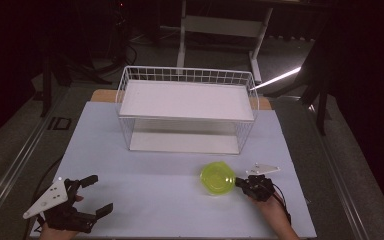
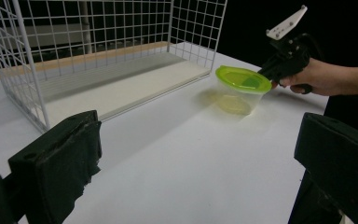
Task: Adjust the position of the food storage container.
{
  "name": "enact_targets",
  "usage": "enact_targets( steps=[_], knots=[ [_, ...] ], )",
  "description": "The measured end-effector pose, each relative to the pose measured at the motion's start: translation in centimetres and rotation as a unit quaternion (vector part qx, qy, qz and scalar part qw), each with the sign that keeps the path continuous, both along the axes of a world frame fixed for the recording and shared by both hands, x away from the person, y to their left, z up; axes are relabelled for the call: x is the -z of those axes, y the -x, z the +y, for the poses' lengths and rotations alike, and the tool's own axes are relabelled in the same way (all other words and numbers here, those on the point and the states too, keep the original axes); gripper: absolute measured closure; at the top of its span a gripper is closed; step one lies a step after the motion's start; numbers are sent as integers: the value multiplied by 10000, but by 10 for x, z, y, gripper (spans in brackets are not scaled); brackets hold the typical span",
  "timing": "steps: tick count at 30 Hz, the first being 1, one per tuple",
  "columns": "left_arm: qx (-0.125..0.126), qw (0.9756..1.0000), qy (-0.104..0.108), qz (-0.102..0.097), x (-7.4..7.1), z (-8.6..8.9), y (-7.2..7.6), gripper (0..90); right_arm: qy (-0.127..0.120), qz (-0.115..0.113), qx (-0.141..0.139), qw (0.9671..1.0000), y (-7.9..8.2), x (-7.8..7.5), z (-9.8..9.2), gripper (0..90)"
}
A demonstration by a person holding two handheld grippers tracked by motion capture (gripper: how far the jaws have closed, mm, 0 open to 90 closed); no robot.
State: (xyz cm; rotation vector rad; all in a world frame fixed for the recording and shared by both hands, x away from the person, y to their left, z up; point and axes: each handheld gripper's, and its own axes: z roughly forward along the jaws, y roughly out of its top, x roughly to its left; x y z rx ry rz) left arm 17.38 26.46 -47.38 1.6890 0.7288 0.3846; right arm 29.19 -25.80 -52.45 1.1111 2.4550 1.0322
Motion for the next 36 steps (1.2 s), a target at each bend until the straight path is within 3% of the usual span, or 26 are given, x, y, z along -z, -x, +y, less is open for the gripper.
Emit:
enact_targets(
  steps=[5, 13, 15, 17, 20, 24, 36],
  knots=[
    [-10, 10000, 6, 12, 0, 0, 0, 15, 67, 88, -231, 9997, 9, 2, 13, 900],
    [14, 10000, -31, 7, 0, -2, 0, 15, -83, 235, -641, 9976, 19, 1, 34, 900],
    [29, 10000, -34, -16, -1, -2, 1, 15, -133, 212, -568, 9981, 15, -1, 32, 900],
    [31, 10000, -33, -25, -1, -1, 1, 15, 97, 44, -401, 9991, 8, -2, 27, 900],
    [22, 10000, -31, -21, -1, 0, 1, 14, -4, 56, -188, 9998, -5, -1, 22, 900],
    [28, 10000, -59, 0, -1, 0, 0, 15, -156, 49, -231, 9996, -13, -1, 29, 900],
    [59, 9999, -96, -29, -2, -1, 1, 15, -204, 368, -536, 9977, 6, 5, 52, 900]
  ],
)
